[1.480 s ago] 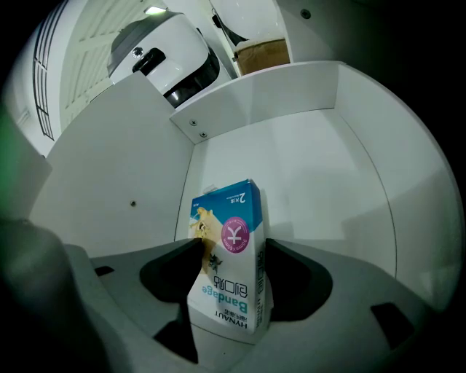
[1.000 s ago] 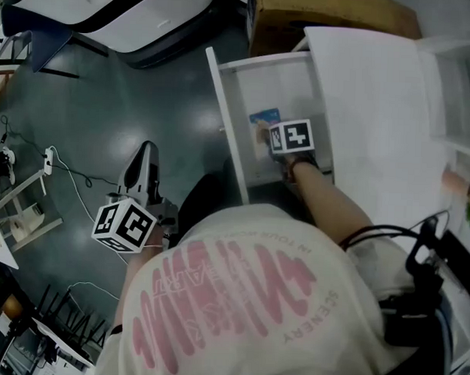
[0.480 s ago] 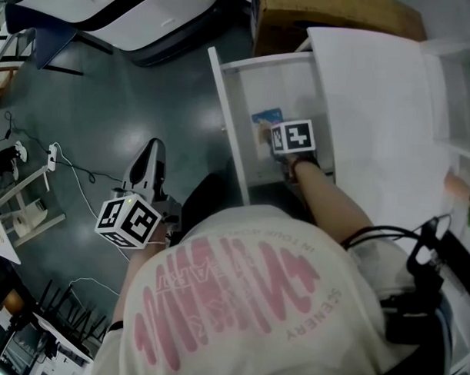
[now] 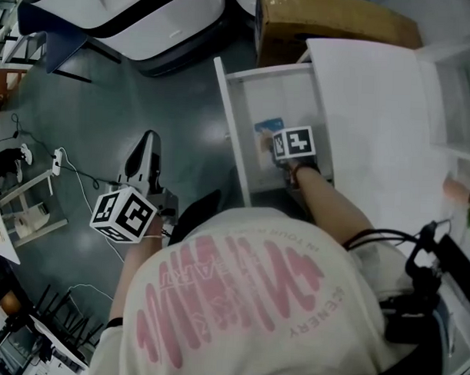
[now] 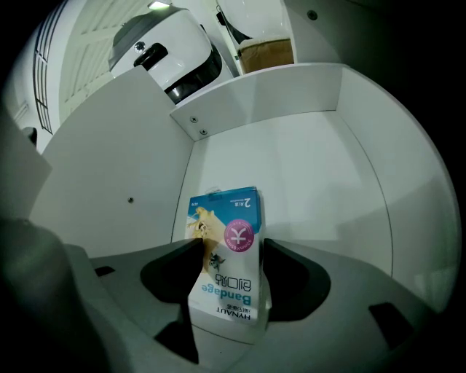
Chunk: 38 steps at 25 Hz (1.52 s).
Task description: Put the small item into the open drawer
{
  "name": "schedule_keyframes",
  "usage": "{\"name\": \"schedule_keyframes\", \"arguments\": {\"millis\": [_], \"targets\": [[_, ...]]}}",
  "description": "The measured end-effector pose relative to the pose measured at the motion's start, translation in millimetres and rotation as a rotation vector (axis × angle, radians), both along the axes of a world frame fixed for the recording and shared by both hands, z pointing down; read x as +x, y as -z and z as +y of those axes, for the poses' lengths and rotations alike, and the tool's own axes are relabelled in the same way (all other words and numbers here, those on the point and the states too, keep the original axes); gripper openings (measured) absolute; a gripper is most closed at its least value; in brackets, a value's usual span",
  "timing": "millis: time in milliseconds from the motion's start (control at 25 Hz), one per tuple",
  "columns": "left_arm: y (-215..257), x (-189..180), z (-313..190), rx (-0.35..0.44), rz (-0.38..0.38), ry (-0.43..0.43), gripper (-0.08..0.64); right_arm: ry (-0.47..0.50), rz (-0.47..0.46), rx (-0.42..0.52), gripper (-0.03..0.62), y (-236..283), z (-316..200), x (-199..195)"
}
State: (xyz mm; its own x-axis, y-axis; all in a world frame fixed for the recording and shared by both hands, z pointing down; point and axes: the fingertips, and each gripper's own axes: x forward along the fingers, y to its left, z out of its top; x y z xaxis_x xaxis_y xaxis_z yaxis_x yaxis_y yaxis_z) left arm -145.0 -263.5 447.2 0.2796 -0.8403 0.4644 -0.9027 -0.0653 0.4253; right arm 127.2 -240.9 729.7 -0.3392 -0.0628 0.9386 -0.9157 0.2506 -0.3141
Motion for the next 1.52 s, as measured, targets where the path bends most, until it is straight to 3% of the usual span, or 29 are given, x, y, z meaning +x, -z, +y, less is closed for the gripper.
{"name": "schedule_keyframes", "arguments": {"millis": [280, 720, 880, 1320, 1520], "targets": [[15.9, -5.8, -5.2, 0.056, -0.003, -0.006, 0.029, -0.037, 0.017, 0.023, 0.276, 19.6, 3.1, -2.5], [52.6, 21.0, -26.7, 0.172, 0.070, -0.100, 0.029, -0.115, -0.014, 0.149, 0.256, 81.0, -4.5, 2.1], [66.4, 27.6, -28.0, 0.212, 0.095, -0.136, 0.029, -0.160, -0.028, 0.229, 0.186, 113.6, -12.0, 3.9], [85.2, 30.6, -5.6, 0.225, 0.079, -0.254, 0.029, -0.354, -0.139, 0.502, 0.133, 237.4, -22.5, 7.8], [92.1, 22.2, 19.2, 0.230, 0.078, -0.262, 0.029, -0.404, -0.196, 0.645, 0.094, 297.4, -3.4, 1.4]]}}
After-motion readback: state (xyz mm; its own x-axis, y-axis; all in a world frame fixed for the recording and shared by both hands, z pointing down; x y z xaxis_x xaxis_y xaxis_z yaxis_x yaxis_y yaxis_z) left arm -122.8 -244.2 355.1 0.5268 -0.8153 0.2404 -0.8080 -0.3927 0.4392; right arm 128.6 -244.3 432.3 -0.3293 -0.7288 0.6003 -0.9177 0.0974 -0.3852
